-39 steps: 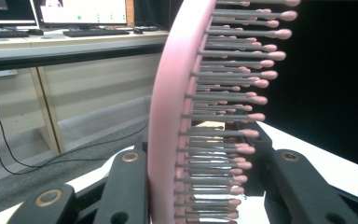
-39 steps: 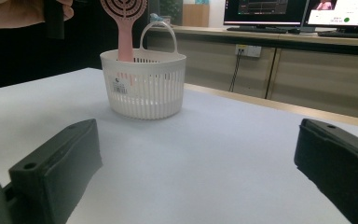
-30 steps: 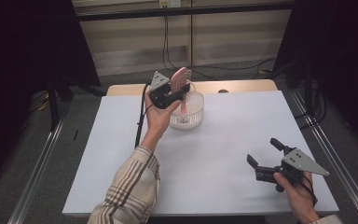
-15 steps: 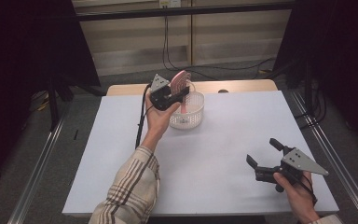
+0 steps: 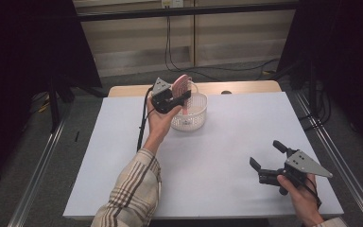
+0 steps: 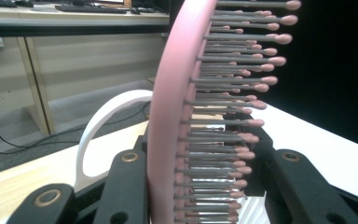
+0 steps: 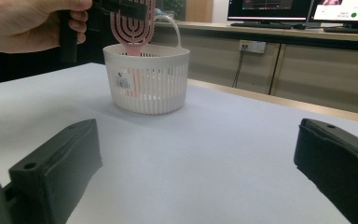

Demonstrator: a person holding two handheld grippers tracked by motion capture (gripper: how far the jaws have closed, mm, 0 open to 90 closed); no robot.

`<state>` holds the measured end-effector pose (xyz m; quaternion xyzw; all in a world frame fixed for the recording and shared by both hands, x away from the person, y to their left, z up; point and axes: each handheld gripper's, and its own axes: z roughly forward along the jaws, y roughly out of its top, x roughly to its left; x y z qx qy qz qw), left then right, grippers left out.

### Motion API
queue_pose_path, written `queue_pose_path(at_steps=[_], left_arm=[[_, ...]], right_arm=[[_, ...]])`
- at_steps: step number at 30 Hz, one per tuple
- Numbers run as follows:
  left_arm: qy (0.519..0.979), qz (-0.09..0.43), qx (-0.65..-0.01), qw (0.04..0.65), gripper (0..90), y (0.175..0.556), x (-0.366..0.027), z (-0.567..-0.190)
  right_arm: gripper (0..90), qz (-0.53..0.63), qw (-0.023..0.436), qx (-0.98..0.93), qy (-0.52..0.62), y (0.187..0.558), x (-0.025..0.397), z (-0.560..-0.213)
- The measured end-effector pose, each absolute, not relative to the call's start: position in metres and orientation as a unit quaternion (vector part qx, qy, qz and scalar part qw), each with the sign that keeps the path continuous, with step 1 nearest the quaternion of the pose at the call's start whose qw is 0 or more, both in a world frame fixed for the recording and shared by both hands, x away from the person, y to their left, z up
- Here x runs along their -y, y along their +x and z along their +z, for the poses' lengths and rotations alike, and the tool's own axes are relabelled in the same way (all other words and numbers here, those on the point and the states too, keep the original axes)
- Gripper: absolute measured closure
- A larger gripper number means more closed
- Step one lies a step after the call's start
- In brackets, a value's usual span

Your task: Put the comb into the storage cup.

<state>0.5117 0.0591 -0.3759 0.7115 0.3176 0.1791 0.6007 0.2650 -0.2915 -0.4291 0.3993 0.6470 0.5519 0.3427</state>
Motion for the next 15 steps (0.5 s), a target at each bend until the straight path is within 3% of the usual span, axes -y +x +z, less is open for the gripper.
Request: queue_pose_path(at_steps=[15], left_arm=[[0.709, 0.193, -0.351, 0.581, 58.3, 0.515, -0.090, -0.376]], right_arm=[[0.4, 0.547, 0.340, -0.653, 0.399, 0.266, 0.291, -0.431]])
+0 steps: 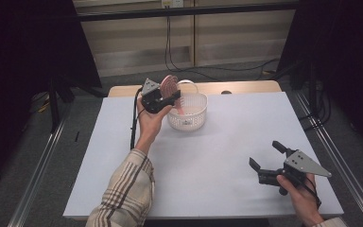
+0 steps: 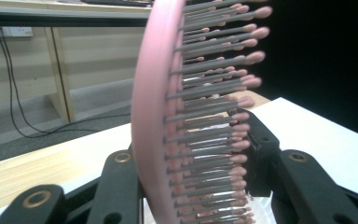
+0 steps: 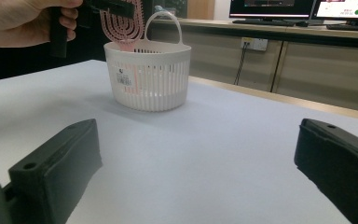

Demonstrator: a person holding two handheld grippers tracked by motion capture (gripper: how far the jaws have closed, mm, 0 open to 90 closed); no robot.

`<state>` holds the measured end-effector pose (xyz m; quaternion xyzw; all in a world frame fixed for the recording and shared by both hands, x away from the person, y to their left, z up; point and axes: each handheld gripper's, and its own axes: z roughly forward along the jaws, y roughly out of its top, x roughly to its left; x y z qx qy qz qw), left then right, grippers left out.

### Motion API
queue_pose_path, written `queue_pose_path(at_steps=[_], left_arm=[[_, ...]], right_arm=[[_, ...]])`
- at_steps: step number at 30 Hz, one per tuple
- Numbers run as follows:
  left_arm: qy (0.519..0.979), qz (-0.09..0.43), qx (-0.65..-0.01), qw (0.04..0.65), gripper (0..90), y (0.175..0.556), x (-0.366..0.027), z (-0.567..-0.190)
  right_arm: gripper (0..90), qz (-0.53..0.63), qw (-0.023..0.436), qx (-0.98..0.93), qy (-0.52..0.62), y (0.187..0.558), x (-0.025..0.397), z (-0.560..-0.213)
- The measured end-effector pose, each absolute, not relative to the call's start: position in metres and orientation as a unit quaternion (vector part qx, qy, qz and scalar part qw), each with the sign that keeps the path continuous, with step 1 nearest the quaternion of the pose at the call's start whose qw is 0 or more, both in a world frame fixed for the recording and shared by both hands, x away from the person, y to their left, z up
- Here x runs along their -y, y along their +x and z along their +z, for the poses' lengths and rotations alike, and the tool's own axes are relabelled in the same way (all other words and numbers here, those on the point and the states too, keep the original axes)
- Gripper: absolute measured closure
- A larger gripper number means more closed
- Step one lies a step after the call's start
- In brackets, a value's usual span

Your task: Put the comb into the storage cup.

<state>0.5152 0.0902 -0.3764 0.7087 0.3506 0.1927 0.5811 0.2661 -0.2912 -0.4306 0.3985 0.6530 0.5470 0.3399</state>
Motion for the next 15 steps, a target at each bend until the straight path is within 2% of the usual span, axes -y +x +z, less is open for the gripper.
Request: queue_pose_path(at_steps=[7, 8, 13, 15], left_arm=[[0.704, 0.206, -0.371, 0.570, 53.4, 0.518, -0.100, -0.379], [0.706, 0.209, -0.370, 0.566, 50.4, 0.519, -0.100, -0.380], [0.717, 0.212, -0.370, 0.551, 48.3, 0.521, -0.101, -0.386], [0.717, 0.212, -0.370, 0.552, 44.3, 0.523, -0.102, -0.388]], right_arm=[[0.4, 0.547, 0.338, -0.654, 0.399, 0.266, 0.291, -0.431], [0.4, 0.546, 0.337, -0.655, 0.398, 0.267, 0.291, -0.431], [0.4, 0.547, 0.335, -0.655, 0.399, 0.267, 0.291, -0.432], [0.4, 0.546, 0.335, -0.656, 0.399, 0.267, 0.291, -0.432]])
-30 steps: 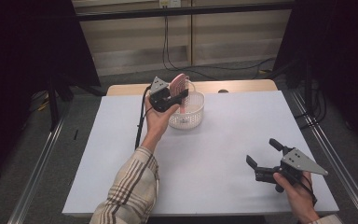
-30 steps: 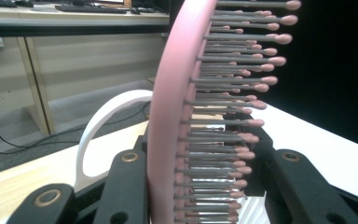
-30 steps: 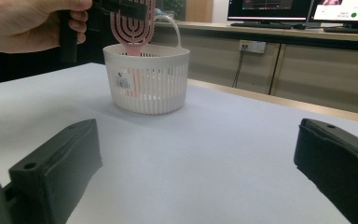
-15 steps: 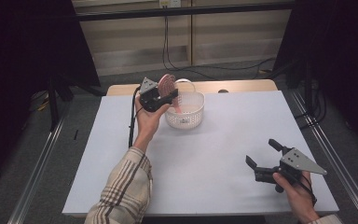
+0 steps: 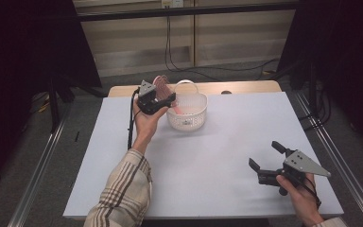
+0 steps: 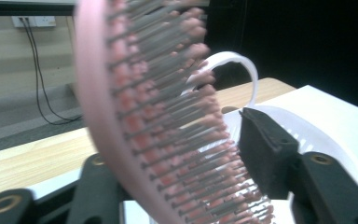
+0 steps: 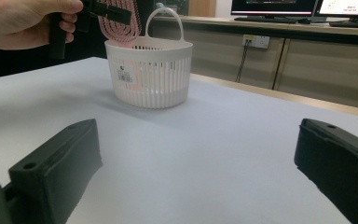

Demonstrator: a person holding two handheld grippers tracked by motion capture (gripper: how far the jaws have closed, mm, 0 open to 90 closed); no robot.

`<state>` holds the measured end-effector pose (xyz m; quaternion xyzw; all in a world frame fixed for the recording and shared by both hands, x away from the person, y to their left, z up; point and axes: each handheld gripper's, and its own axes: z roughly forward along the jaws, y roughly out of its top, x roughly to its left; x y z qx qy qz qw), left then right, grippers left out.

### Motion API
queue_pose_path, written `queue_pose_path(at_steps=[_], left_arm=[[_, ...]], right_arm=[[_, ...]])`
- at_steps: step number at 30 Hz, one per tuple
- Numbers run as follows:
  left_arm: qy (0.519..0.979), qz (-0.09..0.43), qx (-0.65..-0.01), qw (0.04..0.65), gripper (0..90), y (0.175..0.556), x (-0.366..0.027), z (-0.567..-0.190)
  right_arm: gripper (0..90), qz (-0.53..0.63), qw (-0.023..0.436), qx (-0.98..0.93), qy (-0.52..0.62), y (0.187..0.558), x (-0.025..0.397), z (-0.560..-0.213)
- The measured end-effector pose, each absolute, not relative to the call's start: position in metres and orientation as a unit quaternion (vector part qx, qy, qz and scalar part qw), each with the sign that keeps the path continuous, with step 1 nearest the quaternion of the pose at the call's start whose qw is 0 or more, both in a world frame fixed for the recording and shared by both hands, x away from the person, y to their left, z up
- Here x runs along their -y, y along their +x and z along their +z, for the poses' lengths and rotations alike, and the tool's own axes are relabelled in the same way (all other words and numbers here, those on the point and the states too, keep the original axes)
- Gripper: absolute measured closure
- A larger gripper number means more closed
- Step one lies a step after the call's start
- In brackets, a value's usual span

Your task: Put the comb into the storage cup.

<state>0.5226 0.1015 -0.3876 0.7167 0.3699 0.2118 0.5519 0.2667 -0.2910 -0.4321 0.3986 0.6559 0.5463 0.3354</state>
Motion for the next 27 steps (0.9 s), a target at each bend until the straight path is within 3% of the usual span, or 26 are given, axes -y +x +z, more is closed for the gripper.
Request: queue_pose_path(at_steps=[27], left_arm=[[0.715, 0.189, -0.389, 0.548, 7.6, 0.5295, -0.1071, -0.3978]], right_arm=[[0.3, 0.545, 0.324, -0.664, 0.395, 0.2690, 0.2905, -0.4363]])
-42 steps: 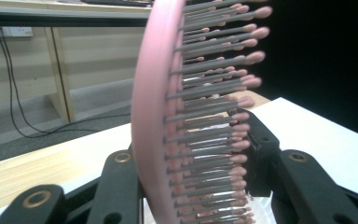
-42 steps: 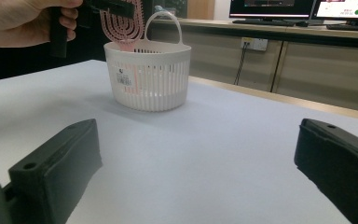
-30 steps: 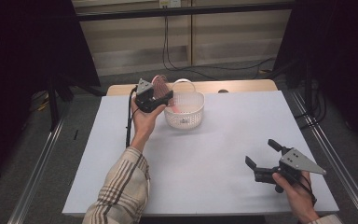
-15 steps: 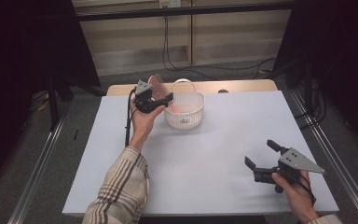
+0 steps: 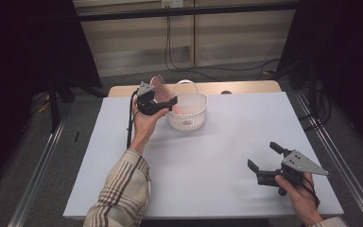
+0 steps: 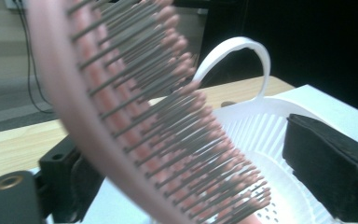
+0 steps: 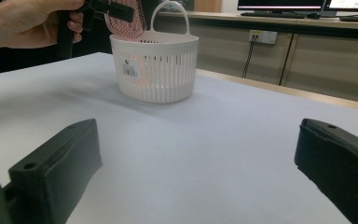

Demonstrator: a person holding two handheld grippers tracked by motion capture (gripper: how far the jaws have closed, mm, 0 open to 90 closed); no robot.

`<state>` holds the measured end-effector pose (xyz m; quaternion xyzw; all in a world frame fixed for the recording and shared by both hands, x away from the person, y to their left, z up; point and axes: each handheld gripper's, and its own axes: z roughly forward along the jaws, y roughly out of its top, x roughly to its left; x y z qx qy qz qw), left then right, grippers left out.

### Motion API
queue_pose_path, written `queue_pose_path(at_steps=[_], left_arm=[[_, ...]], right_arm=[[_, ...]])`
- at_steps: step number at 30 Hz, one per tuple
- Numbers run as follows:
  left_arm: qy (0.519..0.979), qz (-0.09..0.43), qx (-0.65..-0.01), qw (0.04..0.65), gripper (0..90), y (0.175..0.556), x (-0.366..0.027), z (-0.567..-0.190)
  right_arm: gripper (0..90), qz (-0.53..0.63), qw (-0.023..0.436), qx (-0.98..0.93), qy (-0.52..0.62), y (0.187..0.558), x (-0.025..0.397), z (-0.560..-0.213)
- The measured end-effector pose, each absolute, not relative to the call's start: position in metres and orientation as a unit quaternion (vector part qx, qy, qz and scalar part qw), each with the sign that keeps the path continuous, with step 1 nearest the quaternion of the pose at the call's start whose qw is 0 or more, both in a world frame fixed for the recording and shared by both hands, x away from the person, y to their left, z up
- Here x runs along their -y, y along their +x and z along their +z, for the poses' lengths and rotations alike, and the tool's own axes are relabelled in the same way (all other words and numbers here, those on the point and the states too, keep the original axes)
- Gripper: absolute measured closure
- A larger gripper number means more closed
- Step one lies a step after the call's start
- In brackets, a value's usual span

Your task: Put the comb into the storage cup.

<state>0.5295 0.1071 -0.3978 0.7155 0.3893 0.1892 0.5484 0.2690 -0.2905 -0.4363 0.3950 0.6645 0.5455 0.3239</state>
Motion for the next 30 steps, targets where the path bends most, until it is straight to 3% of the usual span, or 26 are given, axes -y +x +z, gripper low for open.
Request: queue_pose_path(at_steps=[12, 18, 30], left_arm=[[0.710, 0.197, -0.388, 0.553, 3.2, 0.524, -0.118, -0.398], [0.713, 0.228, -0.373, 0.548, 1.8, 0.506, -0.128, -0.394], [0.687, 0.235, -0.355, 0.589, 1.6, 0.472, -0.144, -0.389]], right_arm=[[0.4, 0.546, 0.328, -0.659, 0.400, 0.270, 0.294, -0.437], [0.4, 0.546, 0.335, -0.653, 0.404, 0.268, 0.295, -0.435], [0.5, 0.541, 0.352, -0.648, 0.405, 0.265, 0.294, -0.432]])
